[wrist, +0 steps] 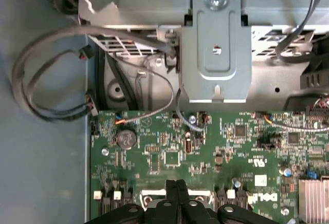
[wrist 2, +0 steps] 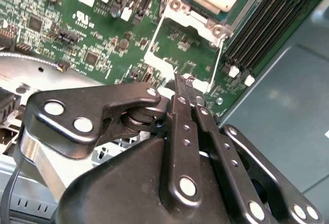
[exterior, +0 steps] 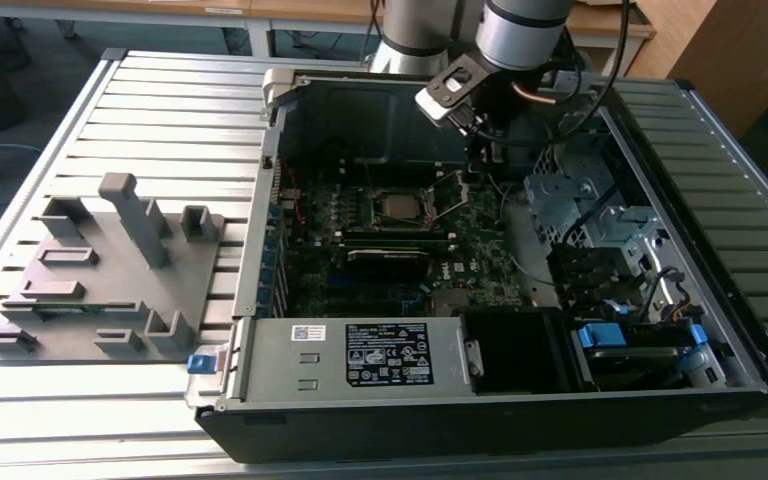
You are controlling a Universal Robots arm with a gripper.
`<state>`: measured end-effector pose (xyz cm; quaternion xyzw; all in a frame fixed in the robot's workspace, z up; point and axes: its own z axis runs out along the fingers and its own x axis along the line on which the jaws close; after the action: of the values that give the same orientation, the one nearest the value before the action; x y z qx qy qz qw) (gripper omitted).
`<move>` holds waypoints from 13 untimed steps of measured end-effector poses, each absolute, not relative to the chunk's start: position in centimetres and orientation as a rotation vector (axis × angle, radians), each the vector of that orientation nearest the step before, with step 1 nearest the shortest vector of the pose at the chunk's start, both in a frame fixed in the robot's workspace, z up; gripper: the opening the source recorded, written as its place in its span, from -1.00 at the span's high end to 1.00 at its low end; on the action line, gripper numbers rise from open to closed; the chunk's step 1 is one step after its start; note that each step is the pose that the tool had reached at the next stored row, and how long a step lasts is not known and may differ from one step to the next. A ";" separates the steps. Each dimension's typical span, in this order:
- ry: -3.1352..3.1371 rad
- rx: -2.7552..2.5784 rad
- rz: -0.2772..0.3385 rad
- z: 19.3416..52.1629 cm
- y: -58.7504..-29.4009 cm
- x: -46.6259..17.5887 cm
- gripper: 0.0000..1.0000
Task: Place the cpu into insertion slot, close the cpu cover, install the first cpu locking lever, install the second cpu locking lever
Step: 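Close the cpu cover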
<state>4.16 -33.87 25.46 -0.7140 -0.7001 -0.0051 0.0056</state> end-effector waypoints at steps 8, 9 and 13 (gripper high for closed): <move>-2.192 -2.235 -0.016 25.5 -33.9 5.6 0.80; -2.192 -2.235 -0.016 25.5 -33.9 5.6 0.80; -2.191 -2.235 -0.016 25.0 -33.9 5.7 0.80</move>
<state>5.73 -33.88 25.04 -0.7140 -0.7001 -0.0050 0.0057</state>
